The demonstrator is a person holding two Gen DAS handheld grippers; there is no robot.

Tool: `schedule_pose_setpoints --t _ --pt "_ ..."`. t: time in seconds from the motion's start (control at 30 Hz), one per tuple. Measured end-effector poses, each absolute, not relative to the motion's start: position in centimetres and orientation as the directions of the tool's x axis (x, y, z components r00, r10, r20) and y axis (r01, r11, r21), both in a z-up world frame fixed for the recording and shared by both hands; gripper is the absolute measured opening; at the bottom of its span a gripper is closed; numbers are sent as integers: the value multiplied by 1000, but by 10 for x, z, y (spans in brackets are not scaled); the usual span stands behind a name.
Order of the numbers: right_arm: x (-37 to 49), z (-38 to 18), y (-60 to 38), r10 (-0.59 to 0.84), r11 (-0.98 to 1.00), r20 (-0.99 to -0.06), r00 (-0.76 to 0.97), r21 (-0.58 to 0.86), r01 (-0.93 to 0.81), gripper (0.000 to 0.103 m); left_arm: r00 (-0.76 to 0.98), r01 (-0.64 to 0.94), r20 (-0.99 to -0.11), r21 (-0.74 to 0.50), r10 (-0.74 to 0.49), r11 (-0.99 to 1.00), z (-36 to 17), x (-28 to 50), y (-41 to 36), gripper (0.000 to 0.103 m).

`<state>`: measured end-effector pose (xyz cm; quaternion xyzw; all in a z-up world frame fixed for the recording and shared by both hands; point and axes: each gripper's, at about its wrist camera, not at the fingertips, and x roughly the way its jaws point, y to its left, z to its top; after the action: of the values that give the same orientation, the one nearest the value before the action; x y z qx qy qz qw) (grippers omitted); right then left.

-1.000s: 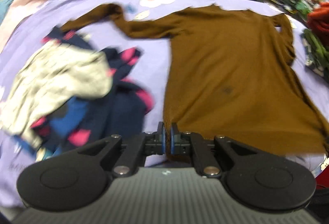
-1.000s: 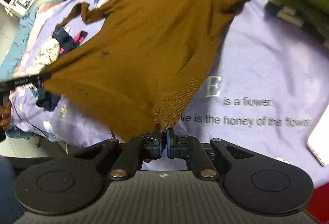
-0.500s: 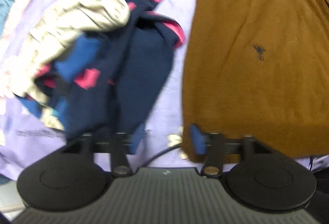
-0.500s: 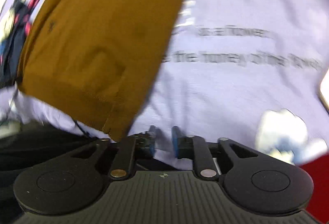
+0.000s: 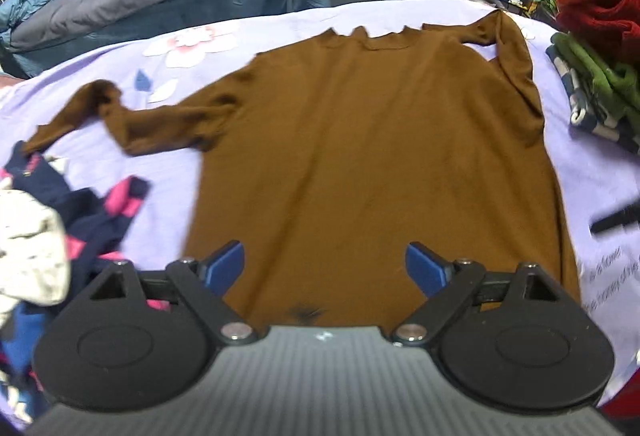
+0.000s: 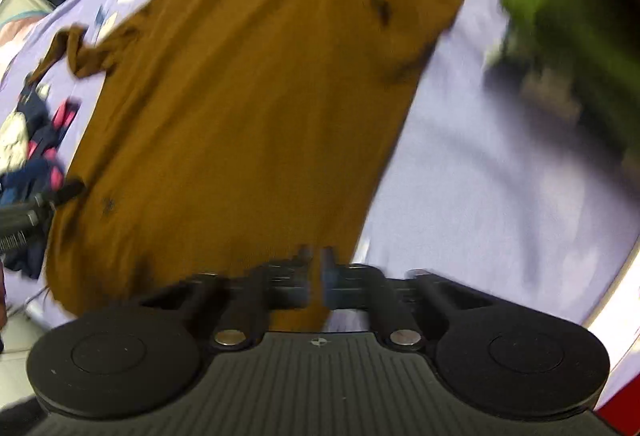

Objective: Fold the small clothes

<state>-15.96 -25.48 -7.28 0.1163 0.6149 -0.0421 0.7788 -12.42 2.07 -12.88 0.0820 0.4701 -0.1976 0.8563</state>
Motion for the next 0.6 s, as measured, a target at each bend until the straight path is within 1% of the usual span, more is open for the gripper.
schedule_pose_setpoints --t 0.03,0.17,0.23,0.27,0.3,0.33,0.37,0.43,0.5,0.6 --pt "-150 -65 -261 68 966 -957 283 134 222 17 469 417 -845 -46 -258 908 -132 -121 13 88" --pt "-88 -47 -288 15 946 -920 391 140 293 19 447 434 -864 -16 -231 901 -141 -110 -4 88" --pt "-53 -42 -300 -35 932 -889 456 136 335 27 447 435 -871 12 -204 901 -142 -104 -7 88" --pt "-35 -42 -306 -75 931 -878 473 109 348 28 449 427 -872 18 -194 904 -141 -100 -7 89" --pt "-18 -46 -310 -124 929 -875 468 64 365 28 446 413 -874 12 -191 911 -141 -95 -6 92" --pt "-1 -51 -312 -177 926 -870 459 11 378 33 440 396 -876 -7 -196 918 -140 -90 -4 98" --pt "16 -57 -314 -231 923 -862 452 -47 382 34 433 382 -877 -32 -209 924 -140 -86 -2 101" --pt "39 -73 -321 -315 912 -838 446 -137 386 36 447 357 -869 -44 -212 933 -136 -83 2 102" --pt "58 -89 -333 -375 886 -837 399 -196 421 36 459 336 -869 -22 -184 942 -134 -83 5 103" --pt "73 -112 -353 -363 871 -861 356 -177 459 36 456 314 -877 0 -150 950 -134 -85 9 103"
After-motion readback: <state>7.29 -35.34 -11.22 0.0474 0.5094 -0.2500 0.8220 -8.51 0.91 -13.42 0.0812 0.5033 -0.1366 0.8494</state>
